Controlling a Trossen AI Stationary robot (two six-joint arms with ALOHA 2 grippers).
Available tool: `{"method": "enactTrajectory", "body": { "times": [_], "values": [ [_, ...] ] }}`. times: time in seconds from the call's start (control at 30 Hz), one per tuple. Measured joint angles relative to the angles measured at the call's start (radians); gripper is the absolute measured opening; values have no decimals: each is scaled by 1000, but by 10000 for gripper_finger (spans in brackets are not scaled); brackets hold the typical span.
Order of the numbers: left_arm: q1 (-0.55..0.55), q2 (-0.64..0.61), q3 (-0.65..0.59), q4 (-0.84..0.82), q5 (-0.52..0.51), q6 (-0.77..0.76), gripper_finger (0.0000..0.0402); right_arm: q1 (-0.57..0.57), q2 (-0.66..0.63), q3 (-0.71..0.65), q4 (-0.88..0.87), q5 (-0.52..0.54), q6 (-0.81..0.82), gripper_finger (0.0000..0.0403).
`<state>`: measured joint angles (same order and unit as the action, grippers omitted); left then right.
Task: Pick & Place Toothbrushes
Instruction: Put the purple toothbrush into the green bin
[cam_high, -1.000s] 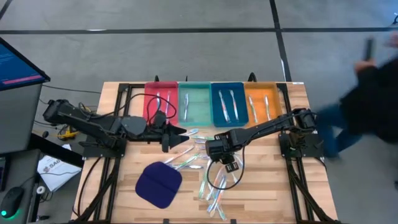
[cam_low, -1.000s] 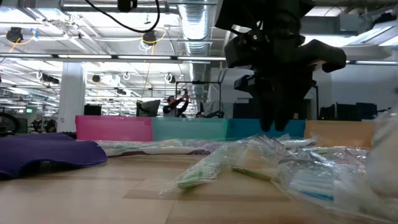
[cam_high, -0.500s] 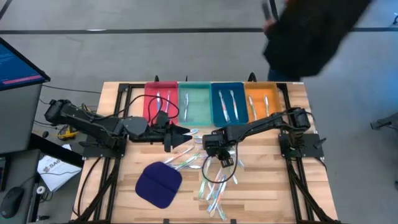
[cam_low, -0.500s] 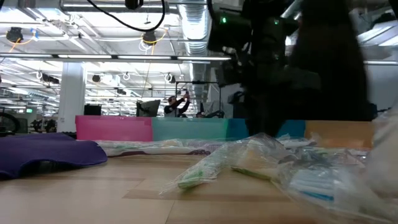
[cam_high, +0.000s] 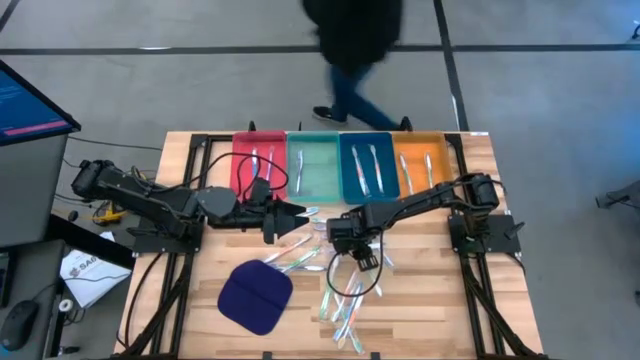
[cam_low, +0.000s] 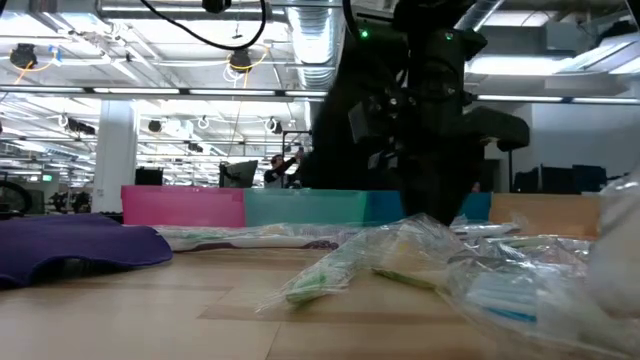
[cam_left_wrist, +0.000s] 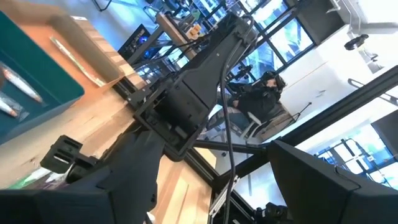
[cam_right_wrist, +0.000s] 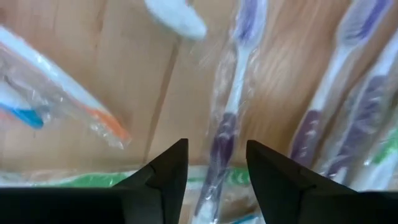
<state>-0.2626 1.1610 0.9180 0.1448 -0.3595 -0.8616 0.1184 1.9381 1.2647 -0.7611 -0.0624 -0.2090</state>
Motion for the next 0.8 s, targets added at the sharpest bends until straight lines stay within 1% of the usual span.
{"method": "enactTrajectory", "body": {
  "times": [0.27,0.57,0.7,0.8],
  "values": [
    [0,0,0,0,0,0,297,-1,-9,-91,62,0,28,141],
    [0,0,0,3,0,0,297,3,-5,-83,56,4,68,117],
    [0,0,0,5,0,0,297,4,-3,-78,55,5,98,97],
    [0,0,0,7,0,0,297,3,-3,-78,56,7,117,71]
  ]
}}
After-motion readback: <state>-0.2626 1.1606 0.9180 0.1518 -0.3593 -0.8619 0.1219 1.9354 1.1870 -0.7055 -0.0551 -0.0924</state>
